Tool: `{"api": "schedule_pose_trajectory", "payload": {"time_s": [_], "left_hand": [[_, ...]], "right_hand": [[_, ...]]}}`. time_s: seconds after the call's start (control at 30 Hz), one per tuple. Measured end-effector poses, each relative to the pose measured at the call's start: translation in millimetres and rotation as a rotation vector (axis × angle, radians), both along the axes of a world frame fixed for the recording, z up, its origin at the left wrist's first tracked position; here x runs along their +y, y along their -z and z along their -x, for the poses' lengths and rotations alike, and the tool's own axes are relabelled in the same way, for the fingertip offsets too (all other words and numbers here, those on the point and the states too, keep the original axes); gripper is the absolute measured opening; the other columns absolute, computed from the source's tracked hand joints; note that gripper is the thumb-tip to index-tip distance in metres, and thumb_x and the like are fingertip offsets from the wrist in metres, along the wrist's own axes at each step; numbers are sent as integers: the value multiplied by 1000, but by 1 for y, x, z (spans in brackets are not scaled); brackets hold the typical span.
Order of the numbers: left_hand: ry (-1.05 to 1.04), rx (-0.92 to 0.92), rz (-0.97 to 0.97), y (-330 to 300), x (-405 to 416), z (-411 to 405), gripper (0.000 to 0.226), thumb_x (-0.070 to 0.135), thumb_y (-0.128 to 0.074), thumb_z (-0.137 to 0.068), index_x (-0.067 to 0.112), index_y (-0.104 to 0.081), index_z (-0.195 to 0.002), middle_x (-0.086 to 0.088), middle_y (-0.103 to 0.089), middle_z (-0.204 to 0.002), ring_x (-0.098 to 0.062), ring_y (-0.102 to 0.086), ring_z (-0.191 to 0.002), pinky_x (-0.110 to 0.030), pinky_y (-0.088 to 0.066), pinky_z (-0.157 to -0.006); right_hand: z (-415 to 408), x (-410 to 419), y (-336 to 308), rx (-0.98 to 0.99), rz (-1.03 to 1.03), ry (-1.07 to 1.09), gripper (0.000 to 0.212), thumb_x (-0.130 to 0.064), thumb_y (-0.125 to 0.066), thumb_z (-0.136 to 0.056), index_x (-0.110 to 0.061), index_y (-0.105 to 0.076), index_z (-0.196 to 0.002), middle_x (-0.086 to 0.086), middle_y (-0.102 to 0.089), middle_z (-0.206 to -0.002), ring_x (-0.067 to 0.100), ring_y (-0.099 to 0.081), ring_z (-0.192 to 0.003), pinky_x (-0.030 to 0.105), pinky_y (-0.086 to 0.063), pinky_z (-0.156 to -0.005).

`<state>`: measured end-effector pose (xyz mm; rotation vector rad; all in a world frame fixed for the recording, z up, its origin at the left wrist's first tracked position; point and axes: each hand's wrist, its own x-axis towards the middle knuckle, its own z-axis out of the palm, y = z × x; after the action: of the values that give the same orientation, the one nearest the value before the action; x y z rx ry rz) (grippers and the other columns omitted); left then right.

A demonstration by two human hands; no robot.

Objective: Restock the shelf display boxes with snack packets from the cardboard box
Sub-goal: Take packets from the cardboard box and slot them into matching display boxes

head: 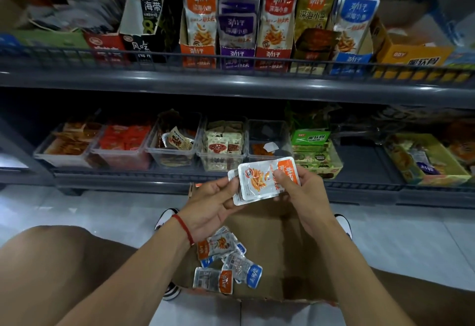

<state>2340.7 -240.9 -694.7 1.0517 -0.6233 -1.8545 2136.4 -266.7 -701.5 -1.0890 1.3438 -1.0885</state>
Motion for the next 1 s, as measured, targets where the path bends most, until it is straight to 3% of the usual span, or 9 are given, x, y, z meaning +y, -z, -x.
{"api": "schedule_pose_trajectory", "payload": {"time_s": [0.23,0.4,0.53,0.63,0.83,1.0], "left_hand": [[-45,47,138,-24,-9,-11,41,19,-57,-90,0,-62,-125,-19,-71,-121,-22,-68,-107,-26,-59,-83],[-136,-77,229,-48,-20,-26,36,24,-58,-92,1,-69,-117,-16,-74,-115,-22,-72,-105,-29,-60,-87],[-176,-92,249,-71,-32,-42,49,30,-66,-83,0,-68,-122,-17,-74,-113,-27,-73,-105,-40,-58,-94],[-179,-160,315,-89,-41,-55,52,24,-71,-80,-1,-66,-125,-17,-74,-115,-31,-70,-111,-41,-54,-100],[-220,-84,374,-124,-55,-84,28,4,-67,-87,-2,-67,-114,-21,-74,-110,-26,-74,-98,-29,-62,-83],[-286,-8,350,-132,-66,-95,28,2,-63,-90,-4,-64,-117,-21,-74,-112,-26,-74,-99,-37,-58,-94]], "right_hand": [[-9,-16,-42,-7,-3,-52,23,-22,-73,-92,-9,-69,-110,5,-79,-94,25,-76,-84,31,-60,-63],[-27,-27,-77,85,114,-26,21,-22,-77,-89,-12,-69,-106,0,-79,-91,21,-77,-83,36,-63,-68],[-49,-39,-103,149,208,2,18,-28,-76,-90,-20,-69,-104,-6,-78,-93,12,-76,-84,32,-62,-68],[-64,-47,-124,174,255,1,17,-32,-74,-91,-25,-68,-105,-7,-77,-94,11,-75,-85,32,-62,-68],[-89,-61,-166,-63,138,-140,27,-25,-71,-93,-11,-64,-115,3,-78,-100,17,-76,-92,27,-59,-64],[-103,-78,-206,121,235,-272,23,-26,-59,-101,-11,-64,-117,5,-78,-100,19,-76,-94,34,-63,-70]]}}
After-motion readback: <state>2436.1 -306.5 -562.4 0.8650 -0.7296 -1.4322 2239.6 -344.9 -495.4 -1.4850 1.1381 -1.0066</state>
